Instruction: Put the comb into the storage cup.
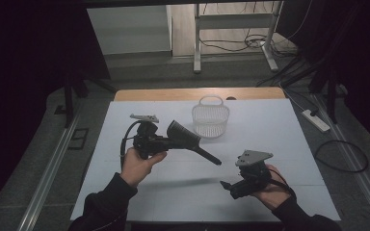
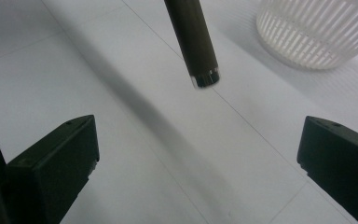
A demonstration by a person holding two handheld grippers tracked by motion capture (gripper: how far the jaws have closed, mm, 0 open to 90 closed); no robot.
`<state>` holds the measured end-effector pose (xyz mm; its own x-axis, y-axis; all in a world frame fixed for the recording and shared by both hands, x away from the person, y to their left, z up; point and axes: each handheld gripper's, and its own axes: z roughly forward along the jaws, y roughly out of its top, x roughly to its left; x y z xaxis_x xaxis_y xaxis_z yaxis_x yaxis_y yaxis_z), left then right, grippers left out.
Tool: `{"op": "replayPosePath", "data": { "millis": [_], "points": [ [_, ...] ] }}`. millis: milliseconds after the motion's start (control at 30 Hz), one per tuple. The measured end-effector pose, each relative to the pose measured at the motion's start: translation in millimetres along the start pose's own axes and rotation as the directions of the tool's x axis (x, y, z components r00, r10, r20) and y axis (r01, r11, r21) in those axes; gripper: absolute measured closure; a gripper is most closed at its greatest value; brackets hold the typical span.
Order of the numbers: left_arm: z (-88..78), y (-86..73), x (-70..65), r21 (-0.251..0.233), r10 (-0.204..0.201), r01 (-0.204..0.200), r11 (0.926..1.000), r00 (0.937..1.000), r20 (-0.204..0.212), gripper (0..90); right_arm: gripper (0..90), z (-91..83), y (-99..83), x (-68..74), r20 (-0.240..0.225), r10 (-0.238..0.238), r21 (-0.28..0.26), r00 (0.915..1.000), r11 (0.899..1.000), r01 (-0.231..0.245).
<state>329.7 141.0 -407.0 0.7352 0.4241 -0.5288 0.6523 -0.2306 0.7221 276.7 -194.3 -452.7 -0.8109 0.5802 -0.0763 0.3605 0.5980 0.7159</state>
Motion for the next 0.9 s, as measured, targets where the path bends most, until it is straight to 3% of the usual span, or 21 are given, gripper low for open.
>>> {"op": "replayPosePath", "data": {
  "millis": [533, 900],
  "points": [
    [-16.1, 1.0, 4.8, -0.038, -0.003, 0.002, 0.9993, 0.9992, -0.040, 82.8, 0.0, -2.7, -8.5, -4.8, 0.006, -0.002, 0.043, 1.0000, 0.999, 0.002],
    [-25.3, 4.4, 5.9, -0.060, 0.001, -0.005, 0.9982, 0.9982, -0.060, 82.8, 0.0, -7.9, -13.4, -4.0, 0.008, 0.001, 0.043, 1.0000, 0.999, -0.001]
  ]
}}
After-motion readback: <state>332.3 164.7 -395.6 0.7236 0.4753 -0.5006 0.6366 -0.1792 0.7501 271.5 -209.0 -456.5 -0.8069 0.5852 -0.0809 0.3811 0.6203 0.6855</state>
